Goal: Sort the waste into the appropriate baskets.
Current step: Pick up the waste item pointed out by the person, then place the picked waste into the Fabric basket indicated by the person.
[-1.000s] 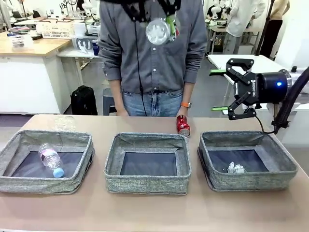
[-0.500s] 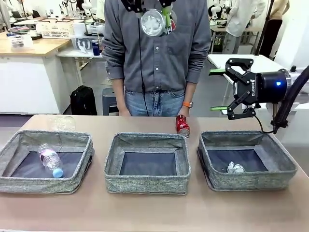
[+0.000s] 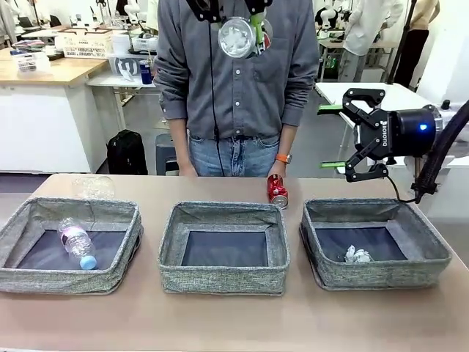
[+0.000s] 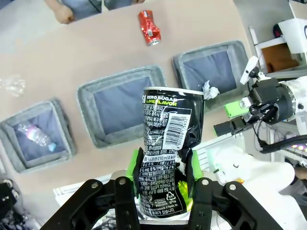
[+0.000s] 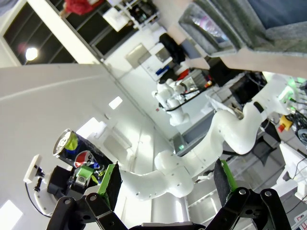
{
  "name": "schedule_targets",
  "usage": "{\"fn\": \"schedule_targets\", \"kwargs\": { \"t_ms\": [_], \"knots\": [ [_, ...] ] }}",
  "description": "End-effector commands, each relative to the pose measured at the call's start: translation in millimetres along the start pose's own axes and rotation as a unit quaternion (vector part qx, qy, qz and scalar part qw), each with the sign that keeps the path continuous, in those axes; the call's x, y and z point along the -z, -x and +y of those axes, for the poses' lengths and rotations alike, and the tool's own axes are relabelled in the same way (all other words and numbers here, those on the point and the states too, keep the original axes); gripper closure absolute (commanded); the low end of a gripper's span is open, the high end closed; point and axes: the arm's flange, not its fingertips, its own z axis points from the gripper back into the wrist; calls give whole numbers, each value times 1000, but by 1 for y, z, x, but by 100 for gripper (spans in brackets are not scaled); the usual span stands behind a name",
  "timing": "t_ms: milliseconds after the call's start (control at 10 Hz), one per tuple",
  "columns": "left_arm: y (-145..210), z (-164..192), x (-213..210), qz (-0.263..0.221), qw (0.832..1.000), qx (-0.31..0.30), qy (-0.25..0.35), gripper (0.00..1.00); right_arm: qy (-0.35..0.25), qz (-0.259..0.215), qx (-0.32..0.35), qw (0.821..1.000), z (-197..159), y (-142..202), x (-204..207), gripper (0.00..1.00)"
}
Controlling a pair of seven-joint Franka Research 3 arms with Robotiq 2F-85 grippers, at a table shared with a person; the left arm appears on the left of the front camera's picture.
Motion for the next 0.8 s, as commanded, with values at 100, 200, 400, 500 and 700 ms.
{"fn": "schedule_targets", "kwargs": {
  "t_ms": [100,200,400,500,700],
  "knots": [
    [3,3,-3,-5,1000,-6,9,56,-9,7,4,1000,4,2,2,0],
    [3,3,-3,-5,1000,-6,9,56,-9,7,4,1000,4,2,2,0],
    [3,3,-3,-5,1000,-6,9,56,-9,7,4,1000,4,2,2,0],
    [3,3,-3,-5,1000,-6,9,56,-9,7,4,1000,4,2,2,0],
    [3,3,-3,-5,1000,-6,9,56,-9,7,4,1000,4,2,2,0]
  ]
}}
